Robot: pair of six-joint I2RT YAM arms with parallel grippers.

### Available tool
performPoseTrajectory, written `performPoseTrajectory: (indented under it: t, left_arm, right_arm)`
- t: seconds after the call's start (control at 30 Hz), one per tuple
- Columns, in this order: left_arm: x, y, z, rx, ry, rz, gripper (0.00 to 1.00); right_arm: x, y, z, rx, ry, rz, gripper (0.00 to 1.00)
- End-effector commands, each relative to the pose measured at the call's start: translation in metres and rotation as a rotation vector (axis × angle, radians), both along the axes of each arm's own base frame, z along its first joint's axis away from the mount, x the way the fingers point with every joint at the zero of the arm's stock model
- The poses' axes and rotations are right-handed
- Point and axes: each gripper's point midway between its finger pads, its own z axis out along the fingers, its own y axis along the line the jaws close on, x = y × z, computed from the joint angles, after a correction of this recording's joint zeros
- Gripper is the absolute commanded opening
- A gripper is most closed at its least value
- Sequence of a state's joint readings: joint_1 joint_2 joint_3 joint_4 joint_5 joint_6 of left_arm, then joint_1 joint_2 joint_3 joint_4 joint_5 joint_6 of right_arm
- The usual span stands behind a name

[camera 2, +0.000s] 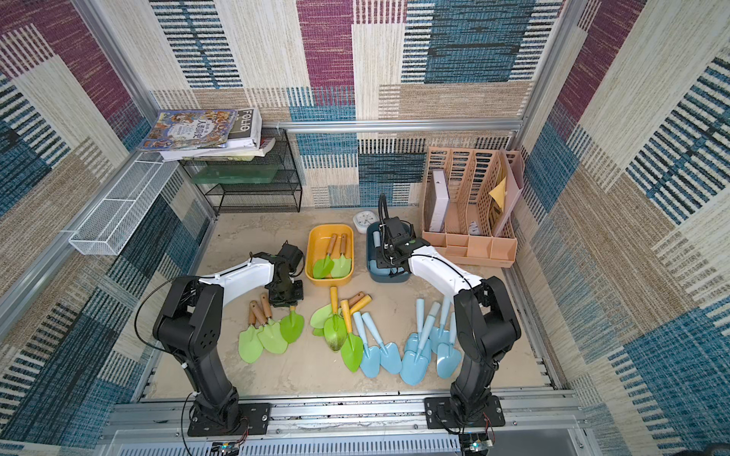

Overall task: Sort the small shovels by color and place them into the storage box
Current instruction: Pick up the shovel from the center of the board.

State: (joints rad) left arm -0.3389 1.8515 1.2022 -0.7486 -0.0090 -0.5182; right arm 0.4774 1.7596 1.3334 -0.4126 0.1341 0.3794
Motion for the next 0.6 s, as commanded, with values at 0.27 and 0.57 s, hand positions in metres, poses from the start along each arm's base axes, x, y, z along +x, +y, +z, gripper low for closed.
performPoseTrajectory:
  t: [0.27, 0.57]
  left_arm:
    - [0.038, 0.002, 0.104, 0.043, -0.196, -0.096, 0.00]
    - [0.122, -0.054, 0.150, -0.134, -0.353, -0.157, 0.00]
  right_arm:
    - [0.013, 0.003, 0.010, 0.009, -0.037, -0.009, 0.44]
    - [0.008, -0.019, 0.014, 0.006, -0.040, -0.053, 0.42]
